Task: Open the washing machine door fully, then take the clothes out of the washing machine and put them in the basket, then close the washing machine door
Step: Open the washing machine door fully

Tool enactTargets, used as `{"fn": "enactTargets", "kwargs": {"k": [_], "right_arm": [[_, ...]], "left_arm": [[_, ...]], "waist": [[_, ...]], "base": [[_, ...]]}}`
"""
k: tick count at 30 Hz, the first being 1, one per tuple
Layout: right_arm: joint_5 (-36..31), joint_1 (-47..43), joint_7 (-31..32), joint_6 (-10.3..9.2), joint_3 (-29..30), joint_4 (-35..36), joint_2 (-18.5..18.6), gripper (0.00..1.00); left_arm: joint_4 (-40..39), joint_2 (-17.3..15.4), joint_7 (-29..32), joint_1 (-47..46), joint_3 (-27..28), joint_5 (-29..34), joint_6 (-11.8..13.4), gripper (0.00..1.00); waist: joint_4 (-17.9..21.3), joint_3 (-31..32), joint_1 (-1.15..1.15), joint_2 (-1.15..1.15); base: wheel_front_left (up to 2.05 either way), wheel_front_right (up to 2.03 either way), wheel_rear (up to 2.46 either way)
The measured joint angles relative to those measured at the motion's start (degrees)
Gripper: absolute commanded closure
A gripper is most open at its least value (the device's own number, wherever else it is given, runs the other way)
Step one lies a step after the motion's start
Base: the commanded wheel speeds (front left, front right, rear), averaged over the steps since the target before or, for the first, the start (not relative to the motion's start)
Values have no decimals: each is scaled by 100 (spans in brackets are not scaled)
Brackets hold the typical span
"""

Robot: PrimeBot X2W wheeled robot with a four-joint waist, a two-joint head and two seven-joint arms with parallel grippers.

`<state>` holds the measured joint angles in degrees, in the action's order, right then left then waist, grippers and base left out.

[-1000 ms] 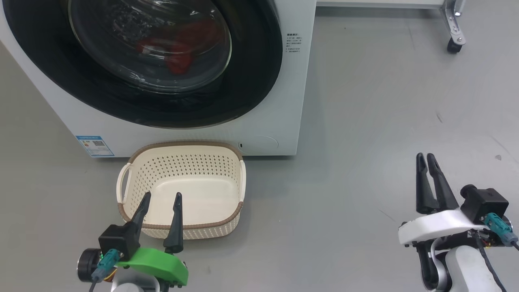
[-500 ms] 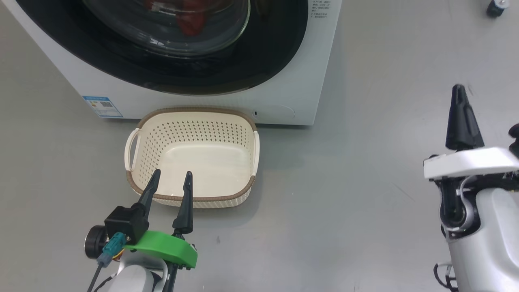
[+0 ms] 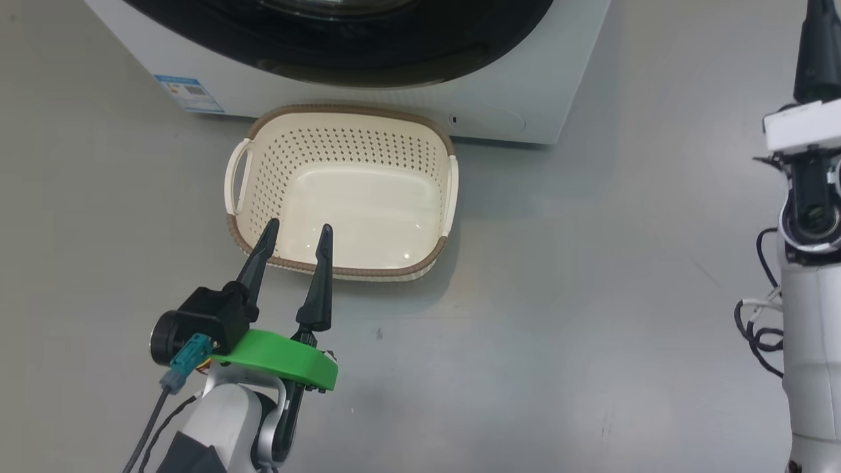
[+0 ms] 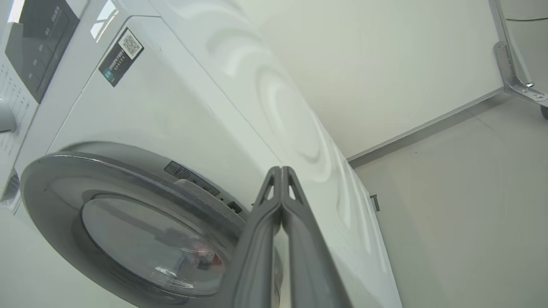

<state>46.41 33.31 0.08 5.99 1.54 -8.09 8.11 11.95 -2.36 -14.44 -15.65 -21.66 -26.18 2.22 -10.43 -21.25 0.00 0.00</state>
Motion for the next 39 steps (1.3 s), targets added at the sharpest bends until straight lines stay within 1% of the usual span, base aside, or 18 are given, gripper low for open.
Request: {"fn": "enactTargets", "kwargs": {"k": [6, 8, 11, 15, 20, 25, 29, 39], "right_arm": [[569, 717, 441, -20, 229, -134, -26, 100], [726, 974, 578, -93, 286, -183, -48, 100], [960, 1357, 758, -263, 375, -285, -91, 100], [1109, 1791, 1009, -414, 381, -430, -93, 100], [1193, 2118, 1254, -516, 325, -604, -91, 100], [1436, 2398, 1589, -569, 232, -848, -118, 100], [1641, 2601, 1807, -613, 171, -1036, -176, 100], [2106, 3010, 2286, -725, 147, -1366, -254, 100]], "left_arm": [[-146, 10, 0, -177, -66, -156, 51, 0], [-165, 13, 0, -231, -69, -166, 58, 0], [-187, 19, 0, -290, -88, -214, 89, 0], [-254, 24, 0, -422, -159, -307, 105, 0], [-278, 42, 0, -538, -219, -358, 108, 0], [-277, 51, 0, -636, -256, -402, 111, 0], [-276, 54, 0, -675, -258, -439, 159, 0], [-256, 66, 0, -679, -330, -487, 180, 0]], "waist": [[-207, -354, 0, 0], [-268, -471, 0, 0], [-347, -642, 0, 0], [-435, -856, 0, 0], [-522, -1037, 0, 0], [-649, -1185, 0, 0], [-733, -1255, 0, 0], [-822, -1332, 0, 0]], "base": [[0, 0, 0], [0, 0, 0], [0, 0, 0], [0, 0, 0], [0, 0, 0], [0, 0, 0], [0, 0, 0], [0, 0, 0]]}}
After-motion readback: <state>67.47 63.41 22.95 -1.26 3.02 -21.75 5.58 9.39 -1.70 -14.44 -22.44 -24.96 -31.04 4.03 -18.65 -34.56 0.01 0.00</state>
